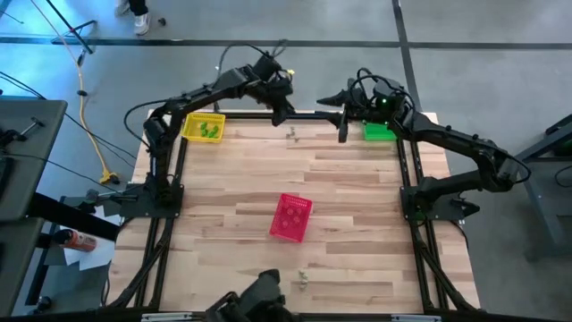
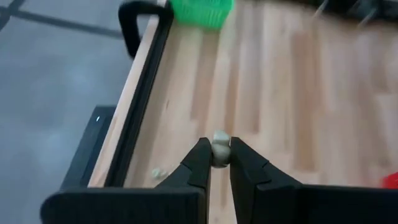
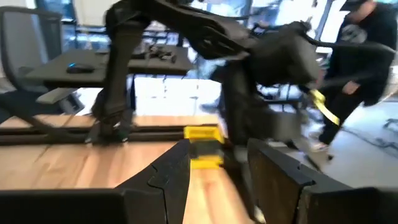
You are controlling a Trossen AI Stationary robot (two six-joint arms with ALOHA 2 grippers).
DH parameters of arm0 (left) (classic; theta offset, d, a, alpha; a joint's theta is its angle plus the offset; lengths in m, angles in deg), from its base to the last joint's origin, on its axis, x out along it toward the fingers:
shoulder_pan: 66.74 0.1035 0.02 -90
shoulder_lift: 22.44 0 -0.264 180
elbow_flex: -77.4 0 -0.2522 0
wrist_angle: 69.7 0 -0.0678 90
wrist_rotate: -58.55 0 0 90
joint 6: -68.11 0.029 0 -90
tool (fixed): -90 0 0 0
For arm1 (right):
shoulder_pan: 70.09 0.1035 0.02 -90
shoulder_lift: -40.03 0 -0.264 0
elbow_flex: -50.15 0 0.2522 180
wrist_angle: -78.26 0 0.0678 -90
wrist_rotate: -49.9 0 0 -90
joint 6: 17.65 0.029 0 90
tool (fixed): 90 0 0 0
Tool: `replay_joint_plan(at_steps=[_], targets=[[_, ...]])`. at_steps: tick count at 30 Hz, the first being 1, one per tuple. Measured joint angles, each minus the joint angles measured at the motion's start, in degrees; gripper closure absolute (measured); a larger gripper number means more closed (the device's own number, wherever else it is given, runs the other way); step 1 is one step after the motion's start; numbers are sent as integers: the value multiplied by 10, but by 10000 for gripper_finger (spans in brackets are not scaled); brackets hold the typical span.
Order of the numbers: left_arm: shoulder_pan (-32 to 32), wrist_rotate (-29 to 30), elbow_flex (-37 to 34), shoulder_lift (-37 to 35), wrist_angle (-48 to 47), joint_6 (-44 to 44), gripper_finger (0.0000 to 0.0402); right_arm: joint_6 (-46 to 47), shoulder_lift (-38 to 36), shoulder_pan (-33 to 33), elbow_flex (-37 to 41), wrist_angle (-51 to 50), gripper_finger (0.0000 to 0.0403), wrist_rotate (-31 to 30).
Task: Sort Halloween decoration
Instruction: Put the white skull toy into the green bin
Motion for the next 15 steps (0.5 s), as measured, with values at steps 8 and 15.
replay_joint_plan(at_steps=[8, 15], targets=[[6, -79, 1, -58, 7, -46, 385, 42, 0, -65, 0, -60, 247, -98], [2, -110, 1, -72, 62, -86, 385, 120, 0, -124, 0, -193, 247, -182]])
